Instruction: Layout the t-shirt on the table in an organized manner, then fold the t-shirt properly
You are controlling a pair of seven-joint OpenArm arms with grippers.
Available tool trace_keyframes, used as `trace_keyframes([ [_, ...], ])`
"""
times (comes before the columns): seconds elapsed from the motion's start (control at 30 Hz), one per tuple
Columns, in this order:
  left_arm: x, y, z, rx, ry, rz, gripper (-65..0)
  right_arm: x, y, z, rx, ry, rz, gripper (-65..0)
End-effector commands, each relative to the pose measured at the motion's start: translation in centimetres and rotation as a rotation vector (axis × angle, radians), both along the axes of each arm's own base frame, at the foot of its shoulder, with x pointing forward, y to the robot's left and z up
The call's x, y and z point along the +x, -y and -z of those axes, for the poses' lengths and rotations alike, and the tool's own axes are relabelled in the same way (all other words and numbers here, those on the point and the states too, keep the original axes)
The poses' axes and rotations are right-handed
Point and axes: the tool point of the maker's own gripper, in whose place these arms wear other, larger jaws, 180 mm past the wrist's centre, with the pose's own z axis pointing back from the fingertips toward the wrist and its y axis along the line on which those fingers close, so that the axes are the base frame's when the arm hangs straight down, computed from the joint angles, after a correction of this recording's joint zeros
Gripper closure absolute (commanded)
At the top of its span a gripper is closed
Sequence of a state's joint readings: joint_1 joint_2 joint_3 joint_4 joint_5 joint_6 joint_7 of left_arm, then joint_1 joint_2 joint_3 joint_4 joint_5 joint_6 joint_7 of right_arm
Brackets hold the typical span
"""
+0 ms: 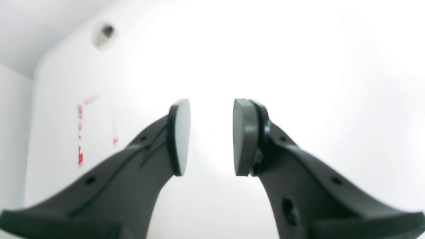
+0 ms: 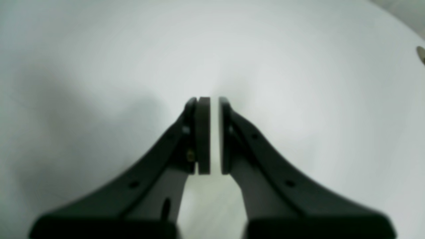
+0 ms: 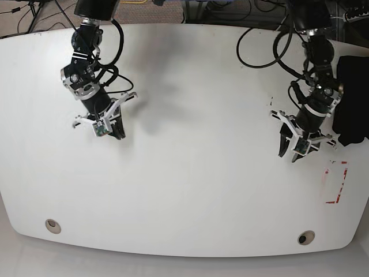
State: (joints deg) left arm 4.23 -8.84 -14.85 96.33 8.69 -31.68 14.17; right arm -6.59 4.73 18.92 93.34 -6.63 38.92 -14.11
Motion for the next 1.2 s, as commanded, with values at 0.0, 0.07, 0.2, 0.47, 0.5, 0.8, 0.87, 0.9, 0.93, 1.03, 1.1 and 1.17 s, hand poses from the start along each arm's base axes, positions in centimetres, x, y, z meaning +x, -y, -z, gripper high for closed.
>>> trace_keyframes([
  [0.0,-0.4,1.4,-0.9,-0.068,0.092,0.01,-19.7,-0.4,2.4,-0.3,0.025,0.083,0.072,-3.6],
  [0.07,-1.5,1.9,-0.6,-0.093,0.108,0.012,-19.7,-1.3,3.3,-0.1,0.028,0.101,0.101,-3.6],
  [0.2,-4.9,2.9,0.4,-0.121,0.094,0.015,-19.7,-4.4,4.4,0.0,0.009,0.094,0.133,-3.6],
  [0.47,-12.8,4.3,2.2,-0.116,-0.035,0.032,-19.7,-11.7,2.7,-1.1,0.031,0.04,0.136,-3.6],
  [0.5,-14.0,4.4,2.5,-0.114,-0.059,0.035,-19.7,-12.8,2.5,-1.3,0.039,0.028,0.135,-3.6],
  [0.8,-24.8,5.0,6.1,-0.138,-0.336,0.027,-19.7,-21.5,0.9,-1.1,0.105,-0.145,0.156,-3.6],
  [0.87,-27.3,5.1,6.4,-0.169,-0.399,0.013,-19.7,-23.7,0.4,-0.9,0.13,-0.197,0.173,-3.6],
  [0.9,-28.4,5.1,6.6,-0.177,-0.427,0.005,-19.7,-24.5,0.4,-0.8,0.136,-0.217,0.18,-3.6],
  [0.93,-30.0,4.9,6.8,-0.192,-0.469,-0.007,-19.7,-26.0,0.3,-0.6,0.144,-0.256,0.194,-3.6],
  [1.03,-33.1,4.8,7.2,-0.217,-0.55,-0.029,-19.6,-29.0,0.2,0.0,0.15,-0.342,0.21,-3.6],
  [1.1,-35.2,4.5,7.9,-0.219,-0.612,-0.038,-19.6,-31.0,0.0,0.7,0.155,-0.404,0.216,-3.6],
  [1.17,-37.6,4.1,9.1,-0.225,-0.686,-0.051,-19.6,-33.7,-0.8,1.9,0.183,-0.487,0.221,-3.6],
])
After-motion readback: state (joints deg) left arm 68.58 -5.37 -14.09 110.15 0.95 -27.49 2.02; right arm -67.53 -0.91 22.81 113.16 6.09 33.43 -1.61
